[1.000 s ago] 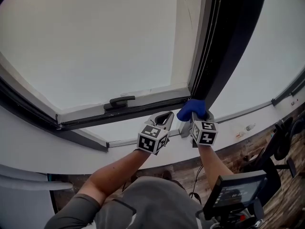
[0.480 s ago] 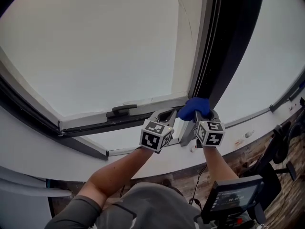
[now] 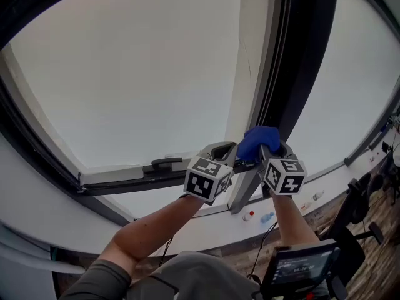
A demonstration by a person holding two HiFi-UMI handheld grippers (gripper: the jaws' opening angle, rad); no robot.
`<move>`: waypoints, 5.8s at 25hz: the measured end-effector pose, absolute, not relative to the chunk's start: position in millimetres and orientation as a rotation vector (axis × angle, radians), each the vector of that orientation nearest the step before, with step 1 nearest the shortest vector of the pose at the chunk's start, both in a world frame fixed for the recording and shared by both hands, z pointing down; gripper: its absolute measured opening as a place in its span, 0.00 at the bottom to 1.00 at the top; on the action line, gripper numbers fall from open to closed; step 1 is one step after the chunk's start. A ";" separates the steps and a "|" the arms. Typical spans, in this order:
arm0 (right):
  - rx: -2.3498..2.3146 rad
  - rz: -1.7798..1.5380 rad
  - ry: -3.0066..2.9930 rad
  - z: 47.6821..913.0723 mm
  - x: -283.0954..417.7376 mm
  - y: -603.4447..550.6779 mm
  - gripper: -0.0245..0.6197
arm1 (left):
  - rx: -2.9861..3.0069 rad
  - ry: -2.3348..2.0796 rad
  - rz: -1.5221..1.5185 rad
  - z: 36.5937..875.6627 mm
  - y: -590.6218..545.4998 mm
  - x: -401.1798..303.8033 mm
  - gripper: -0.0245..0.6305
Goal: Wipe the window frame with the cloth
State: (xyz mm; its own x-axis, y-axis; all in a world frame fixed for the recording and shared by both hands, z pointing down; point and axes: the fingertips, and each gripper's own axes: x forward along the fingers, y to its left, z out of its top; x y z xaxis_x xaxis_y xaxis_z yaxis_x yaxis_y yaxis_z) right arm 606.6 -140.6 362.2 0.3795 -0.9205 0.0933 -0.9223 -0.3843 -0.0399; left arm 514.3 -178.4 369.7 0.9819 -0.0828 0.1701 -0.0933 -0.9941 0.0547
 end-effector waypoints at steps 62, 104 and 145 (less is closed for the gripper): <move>2.558 -0.680 -1.829 -93.6 589.0 -92.8 0.22 | 3.349 -0.065 -0.429 -45.5 -162.1 494.0 0.05; 1.835 -0.863 -2.449 -123.8 232.4 -287.3 0.22 | 3.102 -1.198 -0.486 -59.9 -316.7 124.4 0.05; 1.433 -0.873 -2.782 -136.9 -87.0 -398.2 0.22 | 2.919 -1.755 -0.383 -59.5 -366.1 -143.9 0.05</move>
